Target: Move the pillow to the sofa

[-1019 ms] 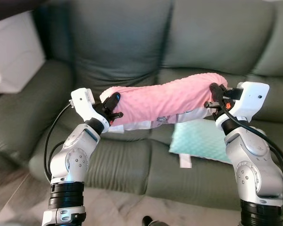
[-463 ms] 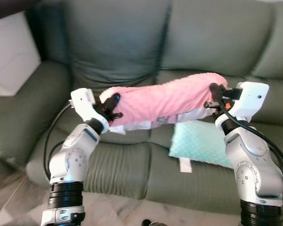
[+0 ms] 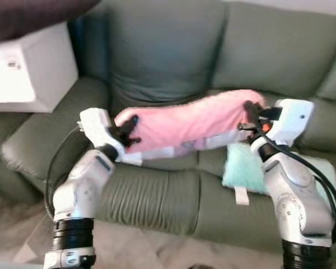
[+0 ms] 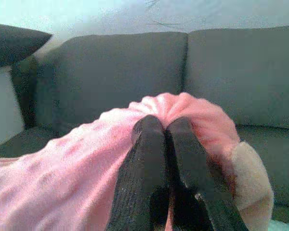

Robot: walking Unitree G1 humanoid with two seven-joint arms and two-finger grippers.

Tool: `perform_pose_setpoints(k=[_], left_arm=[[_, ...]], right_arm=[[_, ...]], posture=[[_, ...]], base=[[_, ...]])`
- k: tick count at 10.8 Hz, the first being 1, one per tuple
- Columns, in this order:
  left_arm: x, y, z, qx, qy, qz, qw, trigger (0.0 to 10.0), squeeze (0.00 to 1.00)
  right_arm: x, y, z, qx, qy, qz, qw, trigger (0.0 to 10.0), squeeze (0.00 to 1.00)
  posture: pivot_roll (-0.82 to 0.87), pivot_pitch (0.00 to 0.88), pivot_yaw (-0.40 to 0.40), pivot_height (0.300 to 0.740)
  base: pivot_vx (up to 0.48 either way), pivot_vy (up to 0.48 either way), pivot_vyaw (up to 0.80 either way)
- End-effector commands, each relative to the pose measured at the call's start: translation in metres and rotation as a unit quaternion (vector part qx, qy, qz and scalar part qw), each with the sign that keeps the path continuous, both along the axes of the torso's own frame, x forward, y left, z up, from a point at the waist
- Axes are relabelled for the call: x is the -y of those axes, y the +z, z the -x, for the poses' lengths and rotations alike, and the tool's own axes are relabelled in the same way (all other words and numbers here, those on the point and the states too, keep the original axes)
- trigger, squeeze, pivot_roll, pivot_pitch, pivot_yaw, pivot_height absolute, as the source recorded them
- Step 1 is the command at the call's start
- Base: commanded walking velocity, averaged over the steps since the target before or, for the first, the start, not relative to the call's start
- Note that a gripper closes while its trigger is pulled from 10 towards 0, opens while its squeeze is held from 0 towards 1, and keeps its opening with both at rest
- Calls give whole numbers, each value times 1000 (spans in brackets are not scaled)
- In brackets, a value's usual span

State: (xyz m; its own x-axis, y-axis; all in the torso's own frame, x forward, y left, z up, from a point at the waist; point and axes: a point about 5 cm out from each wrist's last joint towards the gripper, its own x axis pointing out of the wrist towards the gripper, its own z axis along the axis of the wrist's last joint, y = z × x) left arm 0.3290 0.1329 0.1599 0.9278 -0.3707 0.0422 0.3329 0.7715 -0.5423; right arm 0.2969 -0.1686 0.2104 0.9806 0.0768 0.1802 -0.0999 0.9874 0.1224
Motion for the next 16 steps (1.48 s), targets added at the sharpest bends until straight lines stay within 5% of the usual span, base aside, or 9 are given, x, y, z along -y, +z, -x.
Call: perform_pose_setpoints(k=[1,3,12,16], left_arm=[[11,5,0,11,-24,-2,1000,0,0],[12,5,1,12,-29,-4,1000,0,0],[10,9,0,49,-38,-21,998,0,0],[10,6,2,47,-44,-28,998,0,0]], right_arm=[[6,4,1,9,-12,1,1000,0,0],[6,4,1,9,-13,1,1000,0,0],[6,2,0,10,-18,3,1000,0,0],[5,0,1,8,-16,2,1000,0,0]], posture=[[-210,108,-28,740],[-209,106,-27,740],[-204,92,-20,740],[-204,94,-19,740]], base=[[0,480,0],[0,480,0],[0,0,0],[353,0,0]])
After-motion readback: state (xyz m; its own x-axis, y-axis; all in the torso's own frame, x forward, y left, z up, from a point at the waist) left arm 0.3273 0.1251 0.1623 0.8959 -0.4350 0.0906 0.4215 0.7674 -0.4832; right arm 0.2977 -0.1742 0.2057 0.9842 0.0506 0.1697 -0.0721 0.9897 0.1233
